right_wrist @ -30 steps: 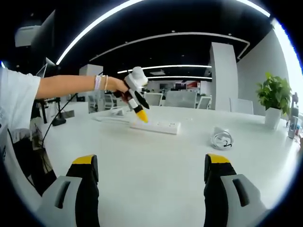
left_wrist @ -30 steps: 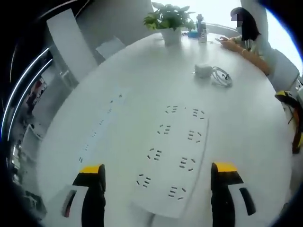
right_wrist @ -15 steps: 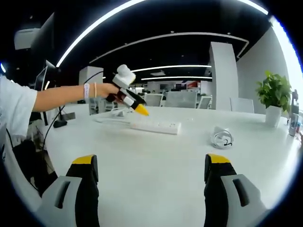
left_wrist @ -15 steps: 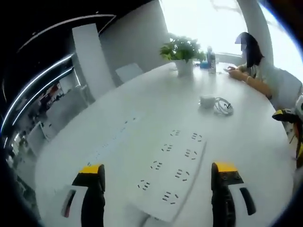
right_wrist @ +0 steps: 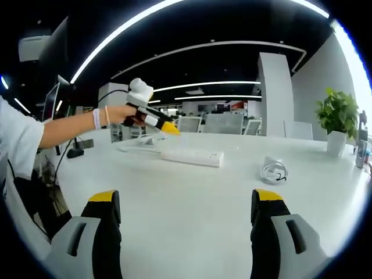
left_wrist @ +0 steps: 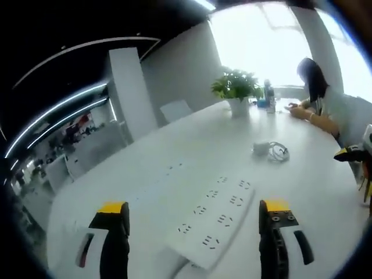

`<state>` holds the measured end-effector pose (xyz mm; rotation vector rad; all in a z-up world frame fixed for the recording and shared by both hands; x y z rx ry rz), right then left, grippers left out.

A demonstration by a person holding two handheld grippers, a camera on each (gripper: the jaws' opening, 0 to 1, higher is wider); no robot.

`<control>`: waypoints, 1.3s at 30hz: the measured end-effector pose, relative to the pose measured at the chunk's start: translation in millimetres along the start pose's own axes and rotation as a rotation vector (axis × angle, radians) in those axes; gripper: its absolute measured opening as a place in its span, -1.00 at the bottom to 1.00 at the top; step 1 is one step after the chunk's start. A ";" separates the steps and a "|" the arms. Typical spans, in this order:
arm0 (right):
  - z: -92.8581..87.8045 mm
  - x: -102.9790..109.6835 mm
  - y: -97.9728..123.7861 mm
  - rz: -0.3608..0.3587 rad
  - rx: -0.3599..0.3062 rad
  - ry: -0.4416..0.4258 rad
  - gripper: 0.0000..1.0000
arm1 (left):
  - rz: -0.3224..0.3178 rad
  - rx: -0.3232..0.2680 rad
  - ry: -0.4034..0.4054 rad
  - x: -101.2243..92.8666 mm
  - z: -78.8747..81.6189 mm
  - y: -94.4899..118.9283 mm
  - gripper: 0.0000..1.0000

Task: Straighten the power strip on the desk, plug the charger into it

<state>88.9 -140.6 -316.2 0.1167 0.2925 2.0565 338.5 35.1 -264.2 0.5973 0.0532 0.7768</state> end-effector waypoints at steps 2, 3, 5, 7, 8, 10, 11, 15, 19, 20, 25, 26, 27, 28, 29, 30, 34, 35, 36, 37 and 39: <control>0.0 0.4 0.1 0.000 -0.001 -0.002 0.85 | 0.007 -0.026 0.006 -3.1 1.2 7.5 0.89; -0.1 0.8 0.1 0.001 0.000 -0.001 0.85 | 0.015 -0.038 0.004 -2.9 2.4 10.3 0.89; 0.0 1.7 0.1 0.003 -0.001 0.000 0.85 | 0.035 -0.066 -0.011 -4.1 4.4 16.2 0.89; -0.1 3.1 0.2 0.008 0.001 0.005 0.85 | 0.038 -0.087 -0.006 -5.7 5.7 21.6 0.88; -0.1 3.6 0.4 0.008 0.001 0.006 0.85 | 0.040 -0.094 -0.002 -6.7 5.9 24.0 0.88; 0.0 4.2 0.6 0.009 0.001 0.006 0.85 | 0.050 -0.115 0.005 -9.8 6.4 29.4 0.87; 0.1 4.5 0.9 0.010 0.001 0.007 0.85 | 0.055 -0.137 0.004 -11.0 7.5 32.7 0.86; -0.2 4.4 1.9 0.008 0.002 0.007 0.85 | 0.074 -0.168 0.002 -13.0 5.8 40.6 0.85; -0.3 4.6 2.4 0.007 0.003 0.007 0.85 | 0.072 -0.205 0.009 -18.1 3.9 49.2 0.85; 0.0 5.1 2.5 0.008 0.002 0.009 0.85 | 0.073 -0.207 0.006 -20.0 2.3 50.8 0.85; -0.7 6.3 1.8 0.012 0.006 0.010 0.85 | 0.086 -0.242 0.031 -24.1 -3.2 59.3 0.87; -0.8 6.5 1.6 0.013 0.006 0.009 0.85 | 0.087 -0.244 0.030 -25.3 -4.4 60.0 0.87; -0.5 6.9 1.7 0.014 0.004 0.009 0.85 | 0.093 -0.244 0.034 -24.7 -5.7 60.6 0.88; -0.3 7.1 1.8 0.016 0.003 0.010 0.85 | 0.097 -0.251 0.041 -24.7 -6.8 61.7 0.89; -0.1 7.0 1.8 0.015 0.003 0.010 0.85 | 0.095 -0.256 0.044 -25.9 -7.9 62.6 0.89; 0.1 6.7 1.8 0.014 0.002 0.011 0.85 | 0.095 -0.269 0.055 -26.9 -8.3 64.3 0.88; -0.6 5.7 2.3 0.014 0.002 0.010 0.85 | 0.086 -0.334 0.094 -28.0 -6.0 69.5 0.89; -1.0 5.3 2.4 0.014 0.002 0.011 0.85 | 0.088 -0.339 0.097 -28.1 -7.0 71.0 0.90; -1.6 4.7 2.7 0.014 0.003 0.009 0.85 | 0.090 -0.348 0.106 -27.9 -7.3 72.3 0.90; -1.8 4.4 2.8 0.013 0.003 0.008 0.85 | 0.093 -0.363 0.121 -27.8 -7.0 74.2 0.92; -2.9 3.5 3.4 0.012 0.005 0.008 0.85 | 0.085 -0.384 0.137 -29.7 -7.2 78.0 0.92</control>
Point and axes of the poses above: the point that each gripper's makers call its tool centre point, and the gripper's own axes: y roughly backward along the fingers, x roughly to its left, z roughly out of its top, the point moved 1 cm from there along y, roughly backward along the fingers, and after that the axes turned 7 degrees about x, right-handed, at the moved point
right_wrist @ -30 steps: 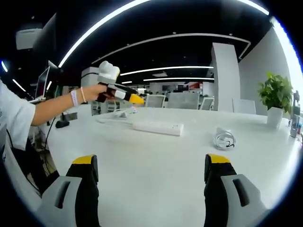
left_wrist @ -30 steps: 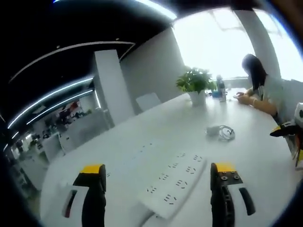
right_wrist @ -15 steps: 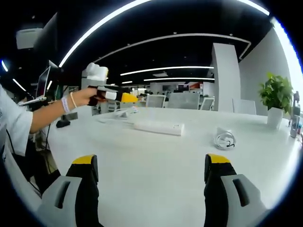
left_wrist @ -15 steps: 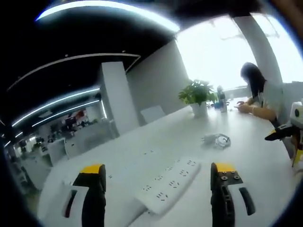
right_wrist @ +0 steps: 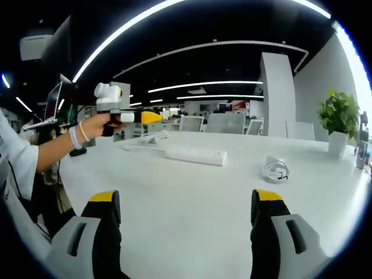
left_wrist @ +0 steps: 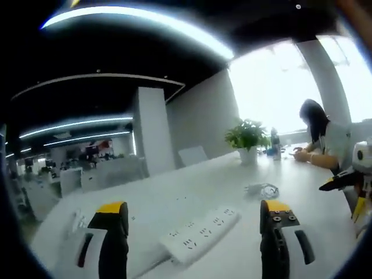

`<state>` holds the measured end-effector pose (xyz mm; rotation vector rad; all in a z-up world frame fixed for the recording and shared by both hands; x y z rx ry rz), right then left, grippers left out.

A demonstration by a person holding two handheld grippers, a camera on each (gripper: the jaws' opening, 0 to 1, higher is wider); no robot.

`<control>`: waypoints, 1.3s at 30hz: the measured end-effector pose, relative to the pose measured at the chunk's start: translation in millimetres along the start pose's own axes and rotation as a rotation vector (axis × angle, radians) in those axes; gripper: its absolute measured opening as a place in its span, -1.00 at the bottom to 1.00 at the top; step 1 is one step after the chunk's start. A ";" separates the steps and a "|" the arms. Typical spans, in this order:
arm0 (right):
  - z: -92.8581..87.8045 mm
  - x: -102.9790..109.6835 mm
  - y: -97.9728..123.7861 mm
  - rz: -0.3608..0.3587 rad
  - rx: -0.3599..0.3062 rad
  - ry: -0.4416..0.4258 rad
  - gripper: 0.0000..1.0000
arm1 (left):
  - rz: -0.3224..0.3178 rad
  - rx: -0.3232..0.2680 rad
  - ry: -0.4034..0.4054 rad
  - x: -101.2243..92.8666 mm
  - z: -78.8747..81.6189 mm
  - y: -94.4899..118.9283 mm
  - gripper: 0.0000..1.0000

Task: Straighten the power strip on the desk, plug the charger into it

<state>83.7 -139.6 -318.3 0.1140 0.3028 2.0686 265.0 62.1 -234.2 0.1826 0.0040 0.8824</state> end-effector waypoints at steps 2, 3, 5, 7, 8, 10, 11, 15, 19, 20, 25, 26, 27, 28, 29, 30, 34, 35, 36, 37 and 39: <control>-0.4 -1.0 0.7 -0.003 -0.001 -0.003 0.85 | -0.002 -0.017 0.023 -0.4 1.1 4.1 0.93; -0.5 -1.1 1.0 -0.003 -0.003 -0.004 0.85 | 0.005 -0.031 0.030 -0.4 2.2 7.0 0.92; -0.8 -1.2 1.1 -0.003 -0.002 -0.005 0.85 | 0.003 -0.041 0.018 -1.7 2.7 9.2 0.91; -1.6 -0.5 0.8 -0.003 0.001 -0.006 0.85 | 0.024 -0.044 -0.008 -2.5 0.2 13.4 0.94; -1.7 0.0 0.7 -0.002 0.000 -0.006 0.85 | 0.027 -0.045 -0.014 -2.5 -0.4 14.7 0.96; -1.5 1.2 0.6 0.000 -0.001 -0.007 0.85 | 0.042 -0.061 -0.012 -1.6 -1.1 19.3 0.97; -1.6 1.8 0.5 0.001 -0.001 -0.007 0.85 | 0.041 -0.070 -0.009 -2.0 -1.5 21.1 0.98; -3.0 2.9 0.5 0.001 0.004 -0.004 0.85 | 0.047 -0.071 -0.004 -2.1 -5.7 26.8 0.98; -3.3 2.2 1.2 -0.002 0.004 -0.006 0.85 | 0.053 -0.082 0.001 -3.1 -7.7 31.9 0.98; -3.3 2.1 1.3 -0.002 0.004 -0.006 0.85 | 0.054 -0.084 0.004 -4.0 -8.3 33.1 0.98; -4.4 2.7 0.3 0.001 0.008 -0.001 0.85 | 0.051 -0.087 -0.002 -10.0 -12.0 39.7 0.98; -4.4 2.7 0.0 0.001 0.008 -0.001 0.85 | 0.052 -0.091 -0.005 -11.4 -12.2 41.8 0.98; -4.4 2.6 -0.3 0.002 0.008 -0.001 0.85 | 0.054 -0.097 -0.003 -12.6 -12.3 44.7 0.98; -4.3 2.2 -0.5 0.001 0.008 -0.002 0.85 | 0.052 -0.101 -0.002 -14.2 -12.6 46.9 0.98; -4.1 1.8 -0.6 0.000 0.007 -0.003 0.85 | 0.048 -0.101 -0.001 -15.4 -13.0 48.2 0.98; -3.7 1.2 -0.7 -0.001 0.006 -0.004 0.85 | 0.044 -0.099 0.004 -17.5 -14.4 50.9 0.98; -3.3 0.1 -1.2 -0.002 0.003 -0.007 0.85 | 0.062 -0.086 0.005 -18.8 -20.6 56.8 0.98; -3.4 0.1 -1.4 -0.001 0.003 -0.007 0.85 | 0.065 -0.083 0.005 -18.7 -21.8 57.3 0.98; -3.6 0.3 -1.6 -0.001 0.004 -0.006 0.85 | 0.068 -0.074 0.006 -18.5 -24.2 58.1 0.98; -3.8 0.5 -1.7 0.001 0.005 -0.005 0.85 | 0.067 -0.065 0.006 -18.9 -26.2 58.5 0.98; -4.1 1.0 -1.8 0.003 0.005 -0.004 0.85 | 0.073 -0.052 0.013 -18.8 -29.3 59.7 0.98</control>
Point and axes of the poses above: the point that each gripper's makers call its tool centre point, and the gripper's own axes: y roughly backward along the fingers, x roughly to its left, z roughly out of its top, the point moved 1 cm from there along y, roughly backward along the fingers, and after that the axes turned 7 degrees about x, right-handed, at the moved point
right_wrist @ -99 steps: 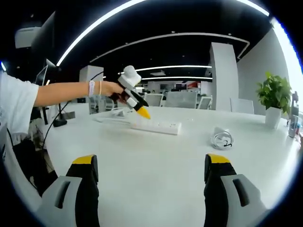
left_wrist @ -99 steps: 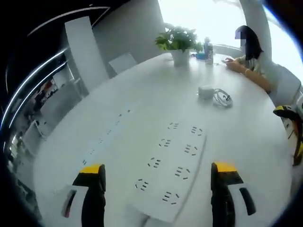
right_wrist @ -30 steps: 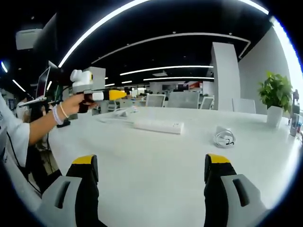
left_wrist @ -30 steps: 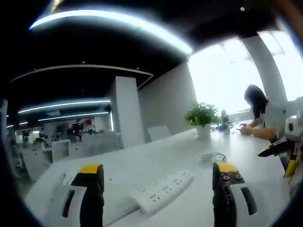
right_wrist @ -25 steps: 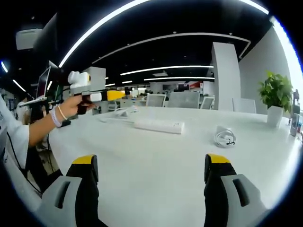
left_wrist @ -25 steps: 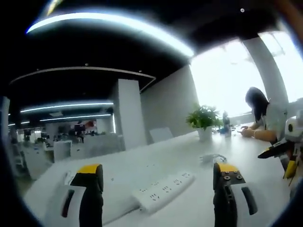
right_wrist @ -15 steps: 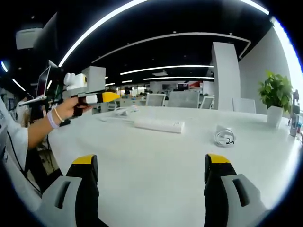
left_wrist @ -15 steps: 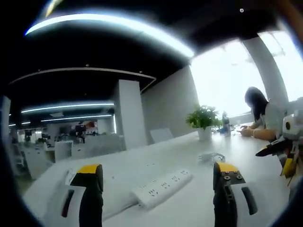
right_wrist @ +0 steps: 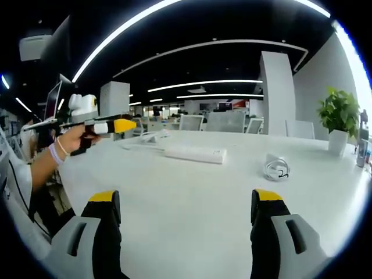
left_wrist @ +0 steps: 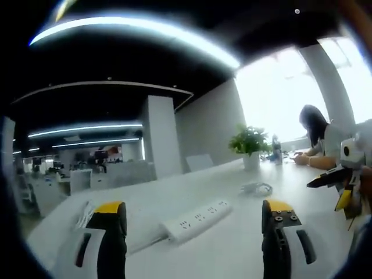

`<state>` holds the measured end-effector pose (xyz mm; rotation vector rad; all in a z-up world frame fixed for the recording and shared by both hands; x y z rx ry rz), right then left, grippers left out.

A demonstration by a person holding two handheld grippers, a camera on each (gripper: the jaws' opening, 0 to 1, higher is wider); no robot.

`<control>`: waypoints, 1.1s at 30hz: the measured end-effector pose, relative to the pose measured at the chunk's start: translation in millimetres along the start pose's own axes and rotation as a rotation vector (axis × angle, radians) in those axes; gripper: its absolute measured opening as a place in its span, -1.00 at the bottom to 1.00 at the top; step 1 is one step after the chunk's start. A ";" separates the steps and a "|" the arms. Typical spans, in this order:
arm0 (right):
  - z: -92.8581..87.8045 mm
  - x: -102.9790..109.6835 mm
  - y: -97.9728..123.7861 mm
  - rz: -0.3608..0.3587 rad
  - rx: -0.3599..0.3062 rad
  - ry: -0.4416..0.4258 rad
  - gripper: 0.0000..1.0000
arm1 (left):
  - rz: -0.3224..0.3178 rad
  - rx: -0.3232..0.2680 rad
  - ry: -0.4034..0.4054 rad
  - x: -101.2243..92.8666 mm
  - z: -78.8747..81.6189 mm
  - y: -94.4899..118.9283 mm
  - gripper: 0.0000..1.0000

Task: Straighten the power strip on the desk, plug the charger into it

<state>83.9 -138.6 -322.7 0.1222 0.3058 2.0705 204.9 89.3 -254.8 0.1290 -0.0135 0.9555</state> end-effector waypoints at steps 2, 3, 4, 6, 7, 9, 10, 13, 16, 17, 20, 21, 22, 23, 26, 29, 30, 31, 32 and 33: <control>-0.2 0.1 0.0 0.001 0.000 -0.001 0.85 | 0.002 0.010 0.002 -0.5 -2.5 1.4 0.99; -0.4 0.0 0.1 0.001 0.000 -0.001 0.85 | 0.004 0.014 0.006 -0.7 -3.8 2.2 0.99; -0.4 -0.1 0.3 0.000 0.000 -0.002 0.85 | 0.004 0.018 0.007 -1.6 -5.1 3.1 0.99; -0.2 -0.5 0.6 0.000 -0.001 -0.001 0.85 | 0.003 0.029 0.002 -3.5 -7.9 4.6 0.99; -0.1 -0.6 0.7 0.000 -0.001 -0.001 0.85 | 0.007 0.037 0.002 -3.8 -9.7 5.9 0.99; 0.0 -1.1 0.9 -0.001 -0.002 -0.001 0.85 | 0.012 0.047 0.003 -3.9 -12.0 7.4 0.99; 0.1 -1.2 0.9 -0.002 -0.002 -0.002 0.85 | 0.011 0.050 0.004 -4.5 -13.4 8.4 0.99; -0.3 -1.3 0.7 -0.001 -0.001 -0.002 0.85 | 0.008 0.040 0.012 -4.8 -14.0 10.8 0.99; -0.6 -1.3 0.2 -0.001 0.000 -0.002 0.85 | 0.014 0.048 0.008 -5.5 -16.7 14.1 0.99; -0.5 -1.4 0.1 -0.001 -0.001 -0.002 0.85 | 0.018 0.046 0.007 -5.6 -17.7 15.5 0.99; -1.1 -2.4 -0.8 -0.002 0.001 -0.003 0.85 | 0.019 0.039 0.011 -7.1 -20.0 18.7 0.99; -1.3 -2.6 -1.0 -0.002 0.001 -0.004 0.85 | 0.014 0.039 0.015 -8.1 -21.5 19.9 0.99; -1.6 -2.8 -1.3 -0.002 0.001 -0.006 0.85 | 0.015 0.041 0.018 -8.5 -22.8 20.6 0.99; -1.9 -2.8 -1.6 -0.001 0.002 -0.006 0.85 | 0.025 0.040 0.023 -7.0 -24.5 21.7 0.99; -2.3 -2.3 -2.3 0.001 0.003 -0.007 0.85 | 0.033 0.036 0.032 -5.9 -28.5 23.4 0.99; -2.8 -2.2 -2.4 0.001 0.004 -0.004 0.85 | 0.039 0.056 0.036 -7.6 -36.4 24.6 0.99; -3.2 -2.7 -2.5 0.000 0.006 -0.006 0.85 | 0.045 0.070 0.028 -7.9 -40.2 25.0 0.99; -3.5 -3.0 -2.6 -0.001 0.007 -0.006 0.85 | 0.053 0.077 0.029 -8.3 -43.0 25.4 0.99; -3.8 -3.5 -2.7 -0.002 0.008 -0.008 0.85 | 0.058 0.079 0.030 -8.7 -44.9 26.1 0.99; -4.0 -3.9 -2.8 -0.003 0.008 -0.009 0.85 | 0.058 0.080 0.032 -9.2 -46.4 26.9 0.99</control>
Point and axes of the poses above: the point that each gripper's makers call its tool centre point, and the gripper's own axes: y roughly backward along the fingers, x roughly to its left, z roughly out of its top, the point moved 1 cm from there along y, roughly backward along the fingers, and after that the axes turned 7 degrees about x, right-handed, at the moved point
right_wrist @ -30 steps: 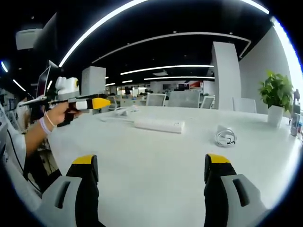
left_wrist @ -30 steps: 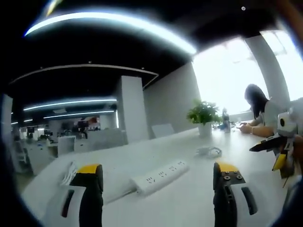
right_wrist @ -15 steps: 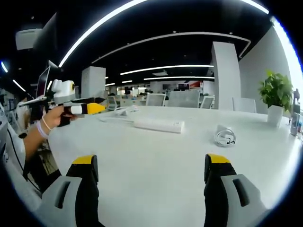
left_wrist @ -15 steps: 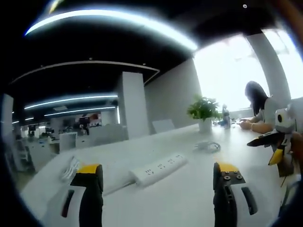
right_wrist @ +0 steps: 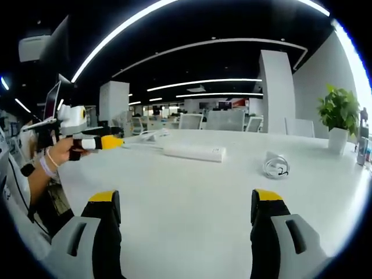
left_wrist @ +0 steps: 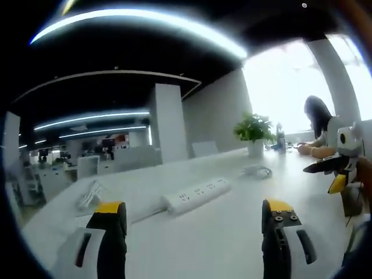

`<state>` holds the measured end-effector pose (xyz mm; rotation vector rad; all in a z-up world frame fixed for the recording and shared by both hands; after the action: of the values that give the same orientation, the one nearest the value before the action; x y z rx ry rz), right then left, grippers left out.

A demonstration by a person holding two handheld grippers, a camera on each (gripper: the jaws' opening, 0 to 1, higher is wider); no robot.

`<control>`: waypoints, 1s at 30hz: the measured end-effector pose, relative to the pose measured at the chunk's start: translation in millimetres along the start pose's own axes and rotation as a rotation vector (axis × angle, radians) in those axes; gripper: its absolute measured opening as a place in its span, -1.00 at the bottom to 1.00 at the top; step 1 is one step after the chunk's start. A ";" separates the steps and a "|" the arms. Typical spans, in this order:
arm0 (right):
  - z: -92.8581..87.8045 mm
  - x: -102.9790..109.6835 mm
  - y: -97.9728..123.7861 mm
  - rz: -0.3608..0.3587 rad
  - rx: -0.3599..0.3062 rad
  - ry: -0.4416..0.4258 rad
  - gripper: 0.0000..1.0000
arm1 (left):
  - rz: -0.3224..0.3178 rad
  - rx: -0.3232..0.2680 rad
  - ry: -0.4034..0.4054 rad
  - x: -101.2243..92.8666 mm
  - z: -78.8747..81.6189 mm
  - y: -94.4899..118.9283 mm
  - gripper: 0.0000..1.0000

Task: Straighten the power strip on the desk, plug the charger into it

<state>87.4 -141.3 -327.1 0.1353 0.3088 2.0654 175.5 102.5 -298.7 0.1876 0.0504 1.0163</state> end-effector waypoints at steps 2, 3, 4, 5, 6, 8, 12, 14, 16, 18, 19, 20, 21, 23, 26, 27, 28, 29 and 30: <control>-0.1 -0.1 -0.2 0.000 0.001 0.000 0.85 | -0.004 0.000 0.015 -1.8 -2.9 1.8 0.99; 0.0 0.1 -0.3 0.001 0.000 0.001 0.85 | -0.004 0.000 0.018 -2.3 -4.3 2.3 0.99; -0.1 0.3 -0.6 0.002 0.000 0.002 0.85 | -0.002 0.000 0.020 -2.2 -5.2 2.7 0.99; -0.4 0.4 -1.0 0.003 0.001 0.002 0.85 | 0.003 0.001 0.025 -1.6 -6.9 3.4 0.99; -0.7 0.3 -1.4 0.003 0.002 0.001 0.85 | 0.004 0.003 0.028 -1.4 -8.1 4.1 0.99; -1.0 0.3 -1.7 0.003 0.002 0.001 0.85 | 0.007 0.007 0.037 -1.1 -10.9 5.9 0.99; -1.3 -0.4 -1.9 0.002 0.003 0.000 0.85 | 0.017 0.012 0.045 0.0 -15.0 9.4 0.99; -0.9 -0.8 -1.6 0.001 0.002 0.003 0.85 | 0.018 0.016 0.043 0.1 -16.8 10.2 0.99; 0.1 -2.0 -1.2 -0.002 0.000 0.003 0.85 | 0.025 0.018 0.045 1.0 -18.5 11.1 0.99; 1.4 -3.2 -0.7 -0.005 -0.003 0.005 0.85 | 0.029 0.022 0.046 1.1 -20.1 11.8 0.99; 1.9 -3.8 -0.5 -0.007 -0.004 0.004 0.85 | 0.033 0.021 0.049 1.3 -20.7 12.4 0.99; 2.1 -4.3 -0.4 -0.008 -0.004 0.006 0.85 | 0.034 0.020 0.049 1.0 -21.1 13.0 0.99; 2.3 -4.7 -0.2 -0.009 -0.002 0.011 0.85 | 0.034 0.019 0.048 0.6 -21.5 13.3 0.99; 3.4 -6.9 0.2 -0.014 -0.003 0.013 0.85 | 0.038 0.022 0.049 0.0 -23.0 13.9 0.99; 5.8 -10.1 0.8 -0.021 -0.008 0.016 0.85 | 0.038 0.027 0.047 -1.0 -25.0 15.2 0.99; 6.3 -10.9 0.9 -0.023 -0.010 0.016 0.85 | 0.040 0.026 0.047 -1.1 -25.3 16.0 0.99; 6.5 -11.6 0.8 -0.024 -0.010 0.017 0.85 | 0.041 0.024 0.048 -0.9 -25.5 17.0 0.99; 6.5 -12.5 0.7 -0.026 -0.010 0.016 0.85 | 0.044 0.023 0.051 -0.9 -25.7 18.0 0.99; 6.3 -13.4 0.5 -0.029 -0.009 0.015 0.85 | 0.046 0.021 0.052 -1.2 -25.9 19.2 0.99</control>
<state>94.9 -152.2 -320.5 0.1092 0.3095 2.0401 155.4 114.8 -320.7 0.1823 0.1051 1.0666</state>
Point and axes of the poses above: the point that each gripper's makers call its tool centre point, and the gripper's own axes: y roughly backward along the fingers, x roughly to its left, z roughly out of its top, the point moved 1 cm from there along y, roughly backward along the fingers, and after that the axes turned 7 degrees about x, right-handed, at the moved point
